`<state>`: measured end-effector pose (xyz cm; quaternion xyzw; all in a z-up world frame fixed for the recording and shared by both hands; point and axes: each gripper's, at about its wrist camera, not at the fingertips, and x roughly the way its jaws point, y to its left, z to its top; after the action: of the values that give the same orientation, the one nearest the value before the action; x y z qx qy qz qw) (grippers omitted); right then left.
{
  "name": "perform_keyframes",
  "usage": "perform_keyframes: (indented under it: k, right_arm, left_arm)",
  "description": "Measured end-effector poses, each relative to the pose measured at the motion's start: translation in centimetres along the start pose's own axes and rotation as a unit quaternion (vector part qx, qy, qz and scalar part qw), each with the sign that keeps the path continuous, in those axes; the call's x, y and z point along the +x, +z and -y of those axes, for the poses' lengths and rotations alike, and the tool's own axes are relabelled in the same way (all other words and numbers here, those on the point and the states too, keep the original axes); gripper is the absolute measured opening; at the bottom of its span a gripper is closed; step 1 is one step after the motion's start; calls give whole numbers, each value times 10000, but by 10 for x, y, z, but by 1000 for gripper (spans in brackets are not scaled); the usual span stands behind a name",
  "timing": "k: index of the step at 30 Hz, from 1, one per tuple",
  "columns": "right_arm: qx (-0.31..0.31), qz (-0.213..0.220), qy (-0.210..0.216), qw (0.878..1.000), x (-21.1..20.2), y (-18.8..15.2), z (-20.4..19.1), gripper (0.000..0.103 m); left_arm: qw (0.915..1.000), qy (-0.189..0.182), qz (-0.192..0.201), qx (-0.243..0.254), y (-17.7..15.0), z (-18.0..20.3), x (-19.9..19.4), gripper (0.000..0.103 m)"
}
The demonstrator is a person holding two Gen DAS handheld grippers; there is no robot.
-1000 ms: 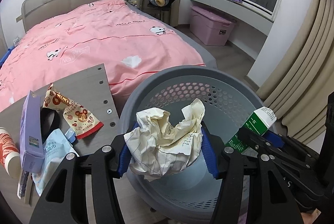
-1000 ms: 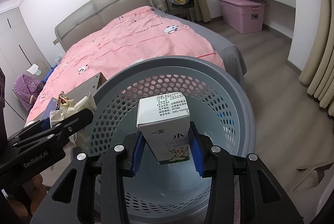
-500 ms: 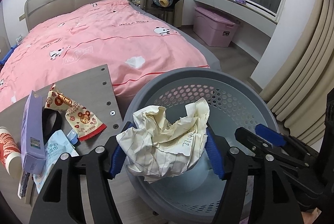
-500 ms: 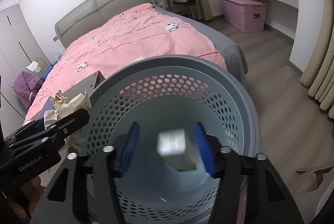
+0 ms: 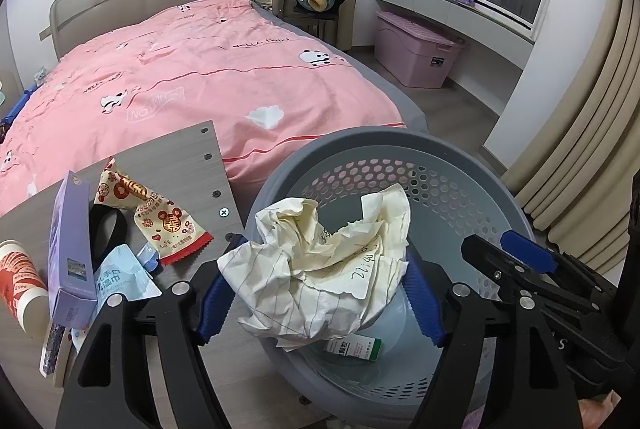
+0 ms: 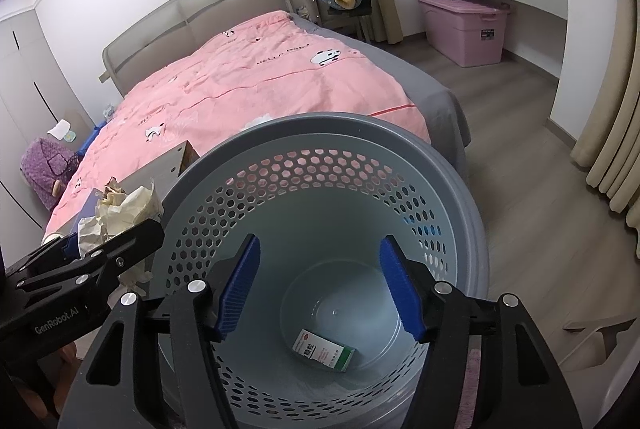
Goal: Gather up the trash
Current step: 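Carry both items over the grey basket and open both tools to drop them, then move both open tools back over the table toward the cup and box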
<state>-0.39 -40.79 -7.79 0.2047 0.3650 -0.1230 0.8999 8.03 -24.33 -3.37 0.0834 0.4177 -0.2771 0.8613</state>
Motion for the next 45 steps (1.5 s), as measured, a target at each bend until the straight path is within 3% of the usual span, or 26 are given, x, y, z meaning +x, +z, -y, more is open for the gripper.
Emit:
perform_keyframes:
  k: [7, 28, 45]
  right_arm:
    - [16, 57, -23, 10000, -5, 1, 3, 63]
    - [26, 106, -27, 9999, -14, -6, -2, 66]
    - [-290, 242, 130, 9992, -27, -14, -46, 85]
  left_arm:
    - [9999, -81, 77, 15, 2, 1, -6, 79]
    - [9999, 64, 60, -95, -7, -8, -15, 79]
    - [9974, 303, 329, -568, -26, -57, -56, 80]
